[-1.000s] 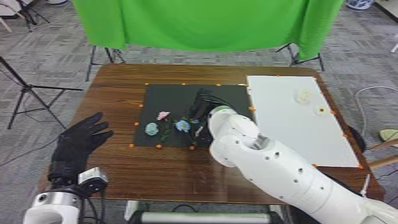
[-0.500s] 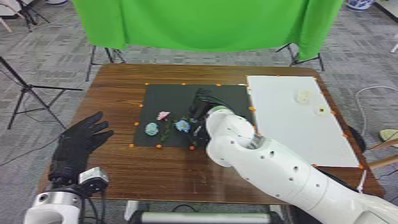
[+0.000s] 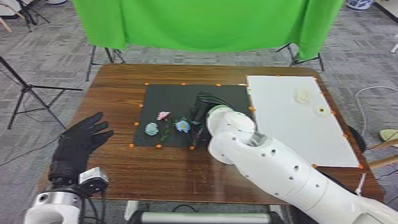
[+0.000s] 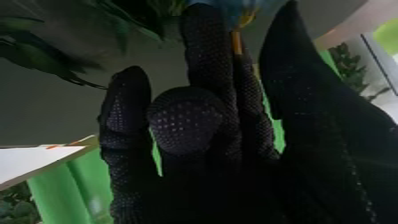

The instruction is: Arrange flowers

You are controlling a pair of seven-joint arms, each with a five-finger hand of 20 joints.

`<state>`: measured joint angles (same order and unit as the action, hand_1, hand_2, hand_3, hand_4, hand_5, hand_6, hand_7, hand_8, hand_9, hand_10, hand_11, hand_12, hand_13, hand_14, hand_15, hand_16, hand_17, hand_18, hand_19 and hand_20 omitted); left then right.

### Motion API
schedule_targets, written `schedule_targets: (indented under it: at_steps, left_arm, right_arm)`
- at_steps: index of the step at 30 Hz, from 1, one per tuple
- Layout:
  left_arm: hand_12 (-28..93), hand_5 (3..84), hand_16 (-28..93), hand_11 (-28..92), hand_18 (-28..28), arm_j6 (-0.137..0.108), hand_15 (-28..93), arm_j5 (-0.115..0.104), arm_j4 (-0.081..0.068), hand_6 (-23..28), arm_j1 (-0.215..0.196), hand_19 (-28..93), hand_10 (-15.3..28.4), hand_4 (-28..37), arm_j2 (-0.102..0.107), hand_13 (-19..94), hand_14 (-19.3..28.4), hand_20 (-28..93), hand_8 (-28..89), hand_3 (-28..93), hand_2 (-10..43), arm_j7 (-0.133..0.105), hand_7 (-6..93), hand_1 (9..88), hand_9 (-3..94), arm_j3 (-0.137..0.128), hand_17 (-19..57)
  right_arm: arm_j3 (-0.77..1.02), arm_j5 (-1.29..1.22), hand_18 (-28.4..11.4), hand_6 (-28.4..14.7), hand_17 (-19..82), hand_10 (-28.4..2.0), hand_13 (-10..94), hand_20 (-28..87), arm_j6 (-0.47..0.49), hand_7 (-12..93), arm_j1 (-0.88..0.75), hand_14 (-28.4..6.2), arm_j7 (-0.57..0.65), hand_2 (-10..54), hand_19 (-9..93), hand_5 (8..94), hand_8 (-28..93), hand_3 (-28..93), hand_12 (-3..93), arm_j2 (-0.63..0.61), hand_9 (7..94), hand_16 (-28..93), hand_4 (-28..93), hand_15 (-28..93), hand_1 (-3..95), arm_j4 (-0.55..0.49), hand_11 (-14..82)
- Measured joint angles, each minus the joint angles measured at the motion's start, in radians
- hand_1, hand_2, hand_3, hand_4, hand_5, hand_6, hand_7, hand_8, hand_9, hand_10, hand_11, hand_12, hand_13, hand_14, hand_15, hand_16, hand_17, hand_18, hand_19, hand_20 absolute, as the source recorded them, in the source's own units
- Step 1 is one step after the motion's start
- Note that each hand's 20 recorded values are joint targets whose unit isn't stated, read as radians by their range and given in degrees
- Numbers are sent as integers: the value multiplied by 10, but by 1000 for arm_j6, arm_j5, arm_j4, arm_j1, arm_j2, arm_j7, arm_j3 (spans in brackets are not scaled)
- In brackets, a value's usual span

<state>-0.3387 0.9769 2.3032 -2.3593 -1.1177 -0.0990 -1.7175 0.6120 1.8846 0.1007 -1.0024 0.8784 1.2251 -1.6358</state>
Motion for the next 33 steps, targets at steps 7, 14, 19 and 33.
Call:
schedule_targets:
  at_steps: [7, 14, 19, 33]
  left_arm:
    - [65, 403, -124, 322, 234, 0, 577, 0, 0, 120, -2, 666, 193, -177, 0, 265, 253, -51, -94, 830, 70, 0, 136, 252, 339, 0, -70]
    - [65, 404, -123, 321, 235, -1, 577, 0, 1, 122, -9, 666, 194, -178, -3, 266, 255, -48, -93, 825, 73, 1, 135, 254, 340, 0, -70]
    - [66, 405, -123, 320, 238, -3, 579, -1, 2, 122, -21, 668, 199, -178, -4, 271, 260, -47, -92, 822, 74, -2, 134, 255, 344, 0, -71]
    - [76, 410, -120, 314, 243, -34, 580, -12, 7, 123, -40, 675, 203, -179, 13, 282, 268, -52, -93, 817, 76, -43, 134, 256, 357, 8, -69]
  right_arm:
    - [8, 3, -238, -30, 377, -146, 803, 222, 3, 209, -8, -67, 10, -95, 932, 597, -146, 880, 201, 2, 779, 132, -281, 824, 373, -3, 368]
    - [-2, 11, -239, -35, 378, -159, 802, 219, -17, 204, -1, -71, 9, -89, 932, 594, -143, 874, 175, -7, 775, 133, -265, 822, 339, -33, 382]
    - [0, 12, -243, -38, 371, -168, 792, 201, -34, 201, 8, -77, 0, -70, 932, 593, -142, 870, 163, -28, 762, 131, -258, 811, 320, -77, 346]
    - [87, -111, -221, -48, 314, -181, 740, 144, -69, 214, 32, -80, -166, -65, 932, 487, -149, 900, 138, -308, 601, 118, -263, 847, 293, -137, 253]
